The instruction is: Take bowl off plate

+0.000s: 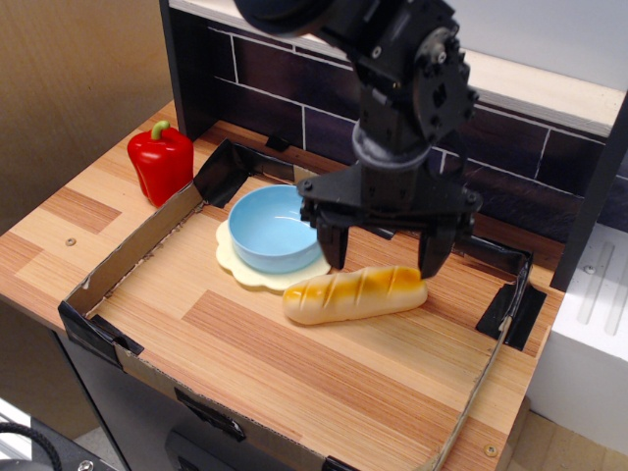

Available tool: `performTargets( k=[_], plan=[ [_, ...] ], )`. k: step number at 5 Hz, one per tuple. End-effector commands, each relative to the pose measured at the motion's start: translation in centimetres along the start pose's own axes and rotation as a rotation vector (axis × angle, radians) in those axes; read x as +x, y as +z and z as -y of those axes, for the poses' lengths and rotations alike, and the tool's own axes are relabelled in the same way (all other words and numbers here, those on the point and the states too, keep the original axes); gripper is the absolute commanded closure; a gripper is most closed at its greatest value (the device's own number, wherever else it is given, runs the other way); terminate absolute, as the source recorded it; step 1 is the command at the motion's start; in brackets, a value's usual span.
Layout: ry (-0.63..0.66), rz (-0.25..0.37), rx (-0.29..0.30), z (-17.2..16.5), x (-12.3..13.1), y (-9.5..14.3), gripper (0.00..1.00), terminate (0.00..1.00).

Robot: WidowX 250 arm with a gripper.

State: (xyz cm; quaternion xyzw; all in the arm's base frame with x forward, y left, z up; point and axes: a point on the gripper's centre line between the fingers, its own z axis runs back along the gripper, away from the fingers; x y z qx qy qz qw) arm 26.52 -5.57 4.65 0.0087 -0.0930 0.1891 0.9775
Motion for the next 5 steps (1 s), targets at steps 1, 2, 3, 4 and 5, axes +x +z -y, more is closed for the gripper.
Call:
performTargets(
  k=[1,2,3,4,5],
  plan=[
    [0.157,0.058,-0.051,-4.9,1.1,3.5,0.00,0.00],
    [0.298,0.056,0.000,-7.6,1.8,3.2,0.00,0.00],
    [0.448,0.063,0.055,-9.4,2.1,2.0,0.00,0.00],
    [0.532,0.051,0.059,-10.2,2.5,1.0,0.00,0.00],
    [0.624,0.024,0.050,-10.8,3.2,-0.6,0.00,0.00]
  ],
)
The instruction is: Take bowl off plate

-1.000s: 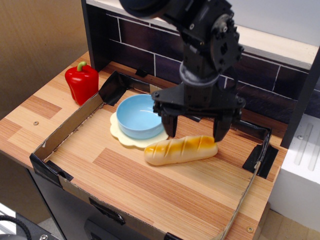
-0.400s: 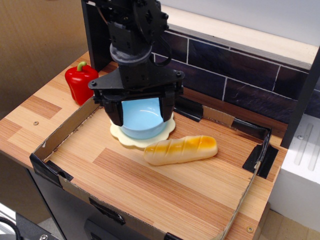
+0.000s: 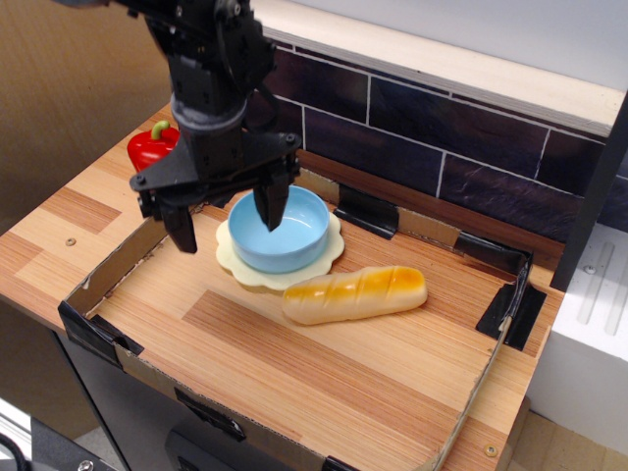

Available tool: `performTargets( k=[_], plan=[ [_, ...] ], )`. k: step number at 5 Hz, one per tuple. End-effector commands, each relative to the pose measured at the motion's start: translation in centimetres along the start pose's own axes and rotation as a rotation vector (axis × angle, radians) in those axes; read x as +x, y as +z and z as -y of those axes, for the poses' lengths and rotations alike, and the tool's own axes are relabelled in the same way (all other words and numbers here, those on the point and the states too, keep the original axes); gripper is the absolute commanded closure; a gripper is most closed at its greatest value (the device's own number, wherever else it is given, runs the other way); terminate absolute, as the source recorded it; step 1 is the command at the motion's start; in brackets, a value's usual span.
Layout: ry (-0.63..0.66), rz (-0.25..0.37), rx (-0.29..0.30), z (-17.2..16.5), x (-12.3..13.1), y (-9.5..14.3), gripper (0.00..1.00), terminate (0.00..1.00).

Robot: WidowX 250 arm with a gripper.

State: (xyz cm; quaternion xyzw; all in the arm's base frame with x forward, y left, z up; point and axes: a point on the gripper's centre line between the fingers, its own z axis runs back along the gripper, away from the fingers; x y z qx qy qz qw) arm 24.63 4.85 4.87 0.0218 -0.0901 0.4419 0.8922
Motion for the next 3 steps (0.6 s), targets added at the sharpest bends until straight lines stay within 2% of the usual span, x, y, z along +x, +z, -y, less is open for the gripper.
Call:
performTargets(
  k=[1,2,3],
  plan=[
    [0.108,-0.018,0.022,0.6,1.0,-2.3,0.00,0.00],
    [0.138,-0.018,0.043,0.6,0.9,-3.3,0.00,0.00],
    [0.138,-0.052,0.036,0.6,1.1,-3.4,1.00,0.00]
  ],
)
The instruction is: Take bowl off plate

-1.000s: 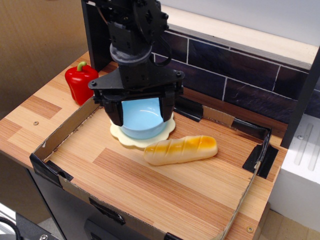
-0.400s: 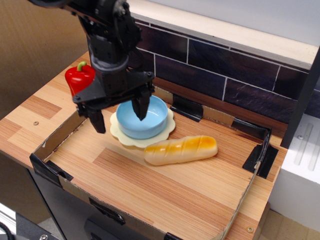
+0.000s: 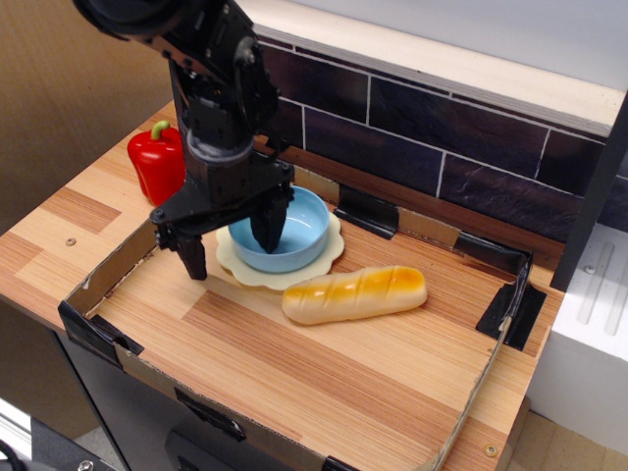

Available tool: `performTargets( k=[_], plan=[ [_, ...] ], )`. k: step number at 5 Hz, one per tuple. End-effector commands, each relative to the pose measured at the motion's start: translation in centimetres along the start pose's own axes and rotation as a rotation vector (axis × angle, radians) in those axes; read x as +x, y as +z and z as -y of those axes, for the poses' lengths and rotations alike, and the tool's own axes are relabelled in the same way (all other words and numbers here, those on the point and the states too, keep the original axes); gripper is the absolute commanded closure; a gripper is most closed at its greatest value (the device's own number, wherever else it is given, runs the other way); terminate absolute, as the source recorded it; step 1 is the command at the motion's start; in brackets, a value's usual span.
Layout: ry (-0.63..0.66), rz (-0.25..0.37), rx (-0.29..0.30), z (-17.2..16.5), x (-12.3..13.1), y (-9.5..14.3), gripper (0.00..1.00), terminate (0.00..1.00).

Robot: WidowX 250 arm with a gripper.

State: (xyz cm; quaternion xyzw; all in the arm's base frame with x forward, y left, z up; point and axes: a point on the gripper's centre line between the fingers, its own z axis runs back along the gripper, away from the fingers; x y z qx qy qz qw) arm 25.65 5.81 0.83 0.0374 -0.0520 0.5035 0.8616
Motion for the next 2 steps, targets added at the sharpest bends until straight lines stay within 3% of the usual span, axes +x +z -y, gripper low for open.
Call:
performTargets(
  k=[1,2],
  plan=[
    [0.008,0.007,-0.063,0.65,0.54,1.50,1.00,0.00],
    [0.017,0.020,-0.084,1.00,0.76,1.93,1.00,0.00]
  ],
)
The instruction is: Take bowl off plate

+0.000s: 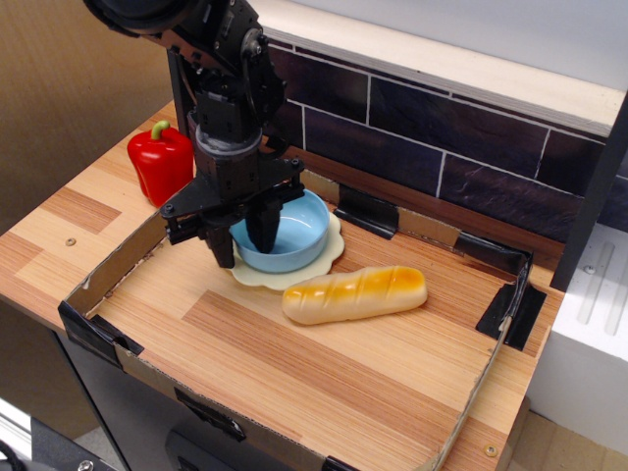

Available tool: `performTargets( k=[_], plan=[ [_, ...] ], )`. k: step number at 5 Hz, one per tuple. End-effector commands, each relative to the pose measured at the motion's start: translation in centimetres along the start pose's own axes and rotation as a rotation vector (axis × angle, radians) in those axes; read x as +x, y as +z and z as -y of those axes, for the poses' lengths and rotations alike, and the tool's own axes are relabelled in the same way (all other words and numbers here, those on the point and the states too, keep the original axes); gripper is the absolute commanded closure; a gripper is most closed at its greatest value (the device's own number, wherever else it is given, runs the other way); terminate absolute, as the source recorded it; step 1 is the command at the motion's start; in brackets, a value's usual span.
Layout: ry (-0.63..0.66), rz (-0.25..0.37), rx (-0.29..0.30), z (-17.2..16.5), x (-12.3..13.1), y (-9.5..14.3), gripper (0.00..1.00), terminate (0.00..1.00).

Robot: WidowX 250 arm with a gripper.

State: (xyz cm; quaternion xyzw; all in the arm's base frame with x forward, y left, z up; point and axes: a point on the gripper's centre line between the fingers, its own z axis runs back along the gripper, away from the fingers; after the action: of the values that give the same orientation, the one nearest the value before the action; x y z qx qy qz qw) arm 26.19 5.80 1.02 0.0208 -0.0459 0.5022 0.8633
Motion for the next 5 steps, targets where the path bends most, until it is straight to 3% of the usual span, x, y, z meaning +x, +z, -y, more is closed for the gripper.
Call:
performTargets(
  k=[1,3,5],
  plan=[
    [0.008,0.045,-0.086,0.8,0.4,2.6,1.00,0.00],
    [0.016,0.011,-0.173,-0.2,0.7,5.6,1.00,0.00],
    [-0.137,0.015,-0.159,-5.6,0.0,5.2,1.00,0.00]
  ],
)
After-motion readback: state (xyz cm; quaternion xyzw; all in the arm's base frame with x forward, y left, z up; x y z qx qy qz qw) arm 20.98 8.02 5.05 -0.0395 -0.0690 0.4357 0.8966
